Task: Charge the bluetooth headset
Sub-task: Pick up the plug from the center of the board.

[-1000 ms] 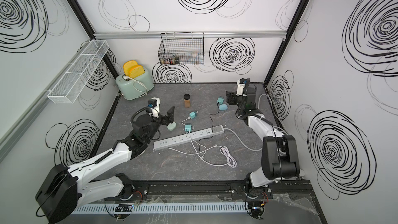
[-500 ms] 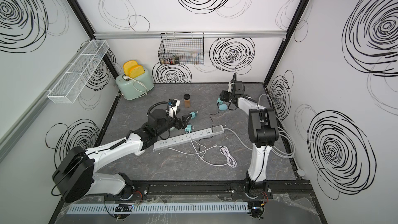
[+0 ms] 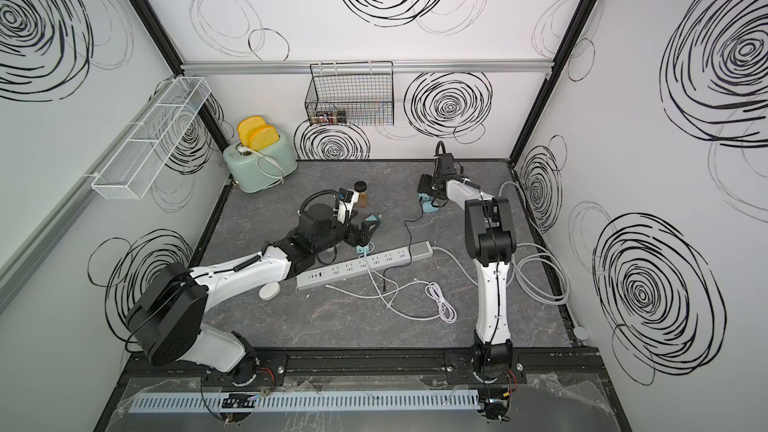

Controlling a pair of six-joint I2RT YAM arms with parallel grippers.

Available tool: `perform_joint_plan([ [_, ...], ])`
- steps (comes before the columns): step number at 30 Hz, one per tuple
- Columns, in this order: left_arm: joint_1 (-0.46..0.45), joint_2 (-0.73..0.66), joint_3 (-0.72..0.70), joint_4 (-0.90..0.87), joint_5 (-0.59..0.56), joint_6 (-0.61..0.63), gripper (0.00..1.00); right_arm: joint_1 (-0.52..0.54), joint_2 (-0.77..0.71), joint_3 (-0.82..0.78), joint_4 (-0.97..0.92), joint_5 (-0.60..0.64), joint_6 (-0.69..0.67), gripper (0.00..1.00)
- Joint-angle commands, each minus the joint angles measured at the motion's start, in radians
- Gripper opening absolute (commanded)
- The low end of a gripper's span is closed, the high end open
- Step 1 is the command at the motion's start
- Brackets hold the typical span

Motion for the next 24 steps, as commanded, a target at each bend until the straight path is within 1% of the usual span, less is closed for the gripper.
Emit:
perform_joint_plan([
  [1,0.014,0.009,0.027,0.035,0.022,-0.021,0.9,0.017,0.022,0.036,-0.068,0.066,0.027,0.65],
  [7,0.026,-0.001,0.004,0.044,0.021,-0.018,0.9,0.031,0.026,0.035,-0.082,0.136,0.027,0.63],
  [16,0.039,0.008,-0.007,0.062,0.027,-0.036,0.9,0.034,0.054,0.055,-0.094,0.134,0.023,0.54],
  [23,0.044,0.008,-0.01,0.07,0.027,-0.042,0.9,0.034,0.08,0.083,-0.108,0.138,0.014,0.54],
  [24,0.045,0.01,-0.01,0.07,0.026,-0.042,0.9,0.035,0.082,0.088,-0.108,0.139,0.014,0.52],
])
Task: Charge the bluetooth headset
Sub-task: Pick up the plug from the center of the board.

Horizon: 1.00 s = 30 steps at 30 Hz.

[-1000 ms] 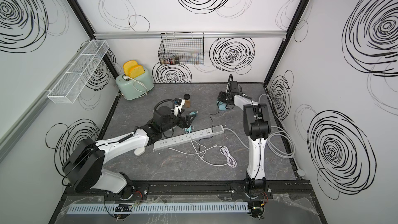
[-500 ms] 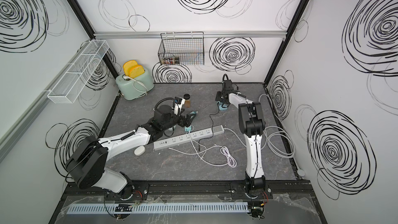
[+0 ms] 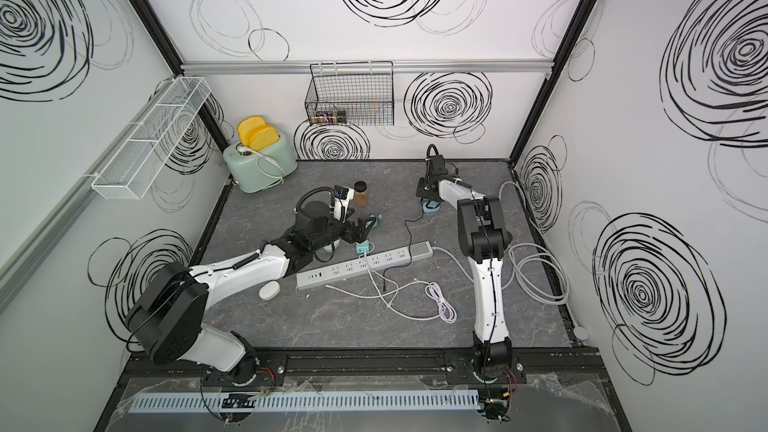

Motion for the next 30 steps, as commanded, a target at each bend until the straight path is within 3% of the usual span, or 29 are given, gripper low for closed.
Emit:
perform_joint_plan([
  [1,0.01,0.009,-0.008,0.06,0.01,-0.018,0.9,0.005,0.02,0.031,-0.043,0.02,0.001,0.48],
  [5,0.013,0.017,-0.005,0.078,0.011,-0.026,0.9,0.011,-0.012,0.033,-0.035,0.01,-0.014,0.33],
  [11,0.02,0.04,0.04,0.119,0.037,-0.074,0.9,0.019,-0.197,-0.079,0.071,-0.095,-0.074,0.31],
  [17,0.036,0.041,0.12,0.107,0.072,-0.142,0.92,0.018,-0.437,-0.307,0.191,-0.366,-0.248,0.33],
  [22,0.067,0.037,0.169,0.076,0.154,-0.292,0.92,0.017,-0.627,-0.535,0.329,-0.613,-0.422,0.35],
  [30,0.073,0.031,0.209,0.083,0.332,-0.466,0.88,0.019,-0.785,-0.745,0.455,-0.87,-0.693,0.3],
])
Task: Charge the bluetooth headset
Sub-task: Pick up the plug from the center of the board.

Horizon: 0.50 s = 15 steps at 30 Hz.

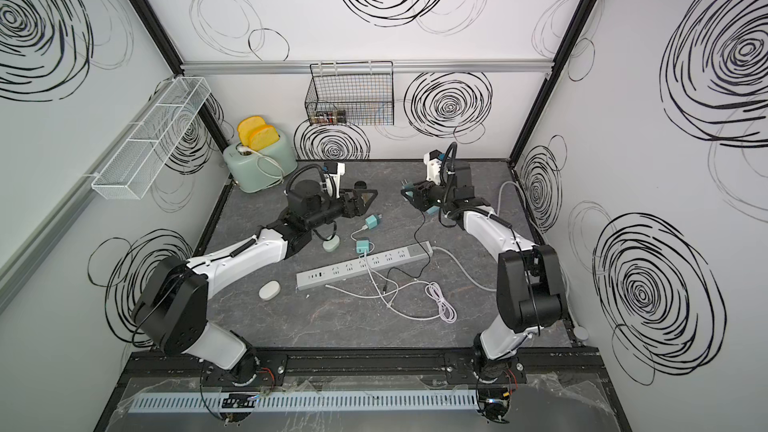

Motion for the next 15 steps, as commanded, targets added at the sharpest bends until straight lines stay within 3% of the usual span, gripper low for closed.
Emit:
perform_joint_plan([
  [1,-0.003,-0.014,0.054,0.008,0.098,-0.111,0.87,0.005,-0.05,-0.033,0.063,-0.192,-0.202,0.29],
  [6,-0.033,-0.002,0.116,-0.1,0.134,-0.069,0.84,0.006,-0.063,-0.019,-0.005,-0.282,-0.316,0.26],
  [9,-0.047,0.015,0.179,-0.263,0.081,-0.019,0.83,0.007,-0.078,-0.013,-0.033,-0.318,-0.371,0.26],
  [15,-0.05,0.059,0.205,-0.281,0.107,-0.039,0.75,0.008,-0.091,-0.007,-0.073,-0.36,-0.422,0.26],
])
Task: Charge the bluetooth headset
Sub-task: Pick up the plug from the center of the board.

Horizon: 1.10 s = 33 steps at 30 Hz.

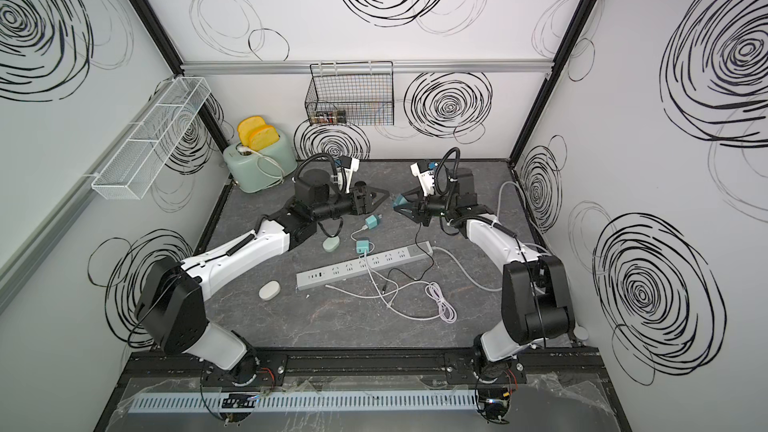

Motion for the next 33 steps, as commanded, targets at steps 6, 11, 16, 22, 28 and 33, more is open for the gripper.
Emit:
perform_joint_plan([
  [6,-0.018,0.07,0.062,-0.067,0.023,0.013,0.74,0.011,-0.055,-0.008,-0.031,-0.079,-0.134,0.25],
  [11,-0.024,0.1,0.063,-0.05,0.054,-0.008,0.74,0.02,-0.069,-0.019,-0.029,-0.077,-0.158,0.26],
  [16,-0.033,0.121,0.067,-0.004,0.104,-0.043,0.71,0.032,-0.065,-0.019,-0.032,-0.054,-0.166,0.25],
  [22,-0.039,0.13,0.064,0.001,0.118,-0.049,0.6,0.045,-0.059,-0.015,-0.037,-0.04,-0.172,0.24],
  [28,-0.039,0.14,0.059,0.025,0.127,-0.06,0.38,0.057,-0.059,-0.018,-0.038,-0.016,-0.174,0.25],
  [33,-0.031,0.162,0.054,0.07,0.17,-0.077,0.24,0.058,-0.061,-0.031,-0.016,0.014,-0.138,0.31],
])
